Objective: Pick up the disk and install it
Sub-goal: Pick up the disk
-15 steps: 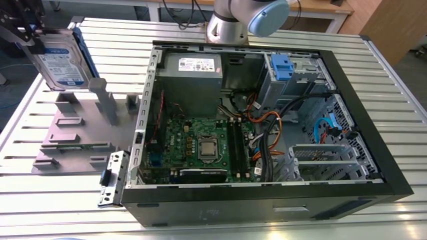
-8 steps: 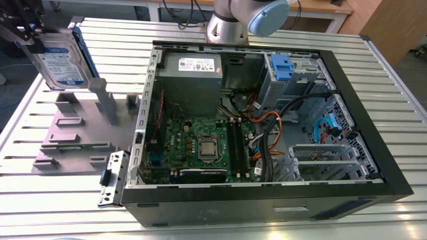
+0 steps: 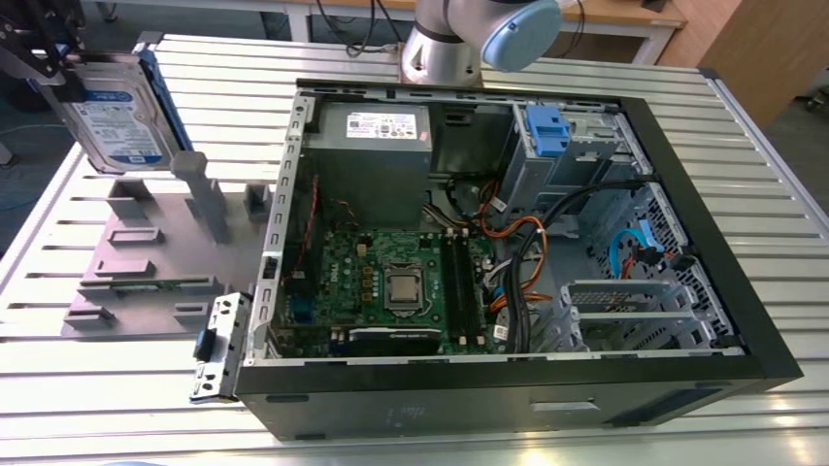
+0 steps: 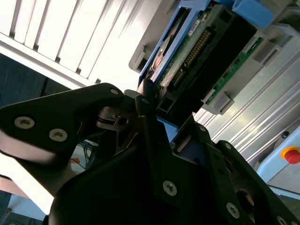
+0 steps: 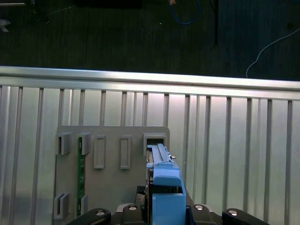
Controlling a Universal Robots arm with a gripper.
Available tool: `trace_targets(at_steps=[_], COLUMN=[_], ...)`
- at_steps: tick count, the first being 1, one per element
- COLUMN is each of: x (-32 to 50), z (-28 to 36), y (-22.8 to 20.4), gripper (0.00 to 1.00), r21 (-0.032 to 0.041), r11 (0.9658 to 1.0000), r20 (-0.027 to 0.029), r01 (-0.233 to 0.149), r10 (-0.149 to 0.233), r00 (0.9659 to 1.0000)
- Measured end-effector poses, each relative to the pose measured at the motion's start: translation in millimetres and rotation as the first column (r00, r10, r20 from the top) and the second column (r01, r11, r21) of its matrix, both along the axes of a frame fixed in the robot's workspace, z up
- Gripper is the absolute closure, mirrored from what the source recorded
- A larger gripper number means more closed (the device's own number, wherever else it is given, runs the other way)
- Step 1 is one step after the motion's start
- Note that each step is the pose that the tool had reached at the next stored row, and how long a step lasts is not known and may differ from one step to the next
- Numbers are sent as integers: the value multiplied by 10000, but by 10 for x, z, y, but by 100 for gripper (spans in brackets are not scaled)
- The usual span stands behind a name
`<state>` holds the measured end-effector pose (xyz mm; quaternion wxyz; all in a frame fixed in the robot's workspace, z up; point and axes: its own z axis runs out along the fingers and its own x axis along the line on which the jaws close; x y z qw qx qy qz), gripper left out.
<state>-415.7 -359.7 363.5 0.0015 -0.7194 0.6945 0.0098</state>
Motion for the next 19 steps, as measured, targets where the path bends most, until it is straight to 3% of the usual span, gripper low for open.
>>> trace_targets(at_steps=[19], x=[0], z=[48], y=[0], gripper=[64], r21=[0], r11=[10000], r20=[0], r01=[0], r10=[0], r00=[10000])
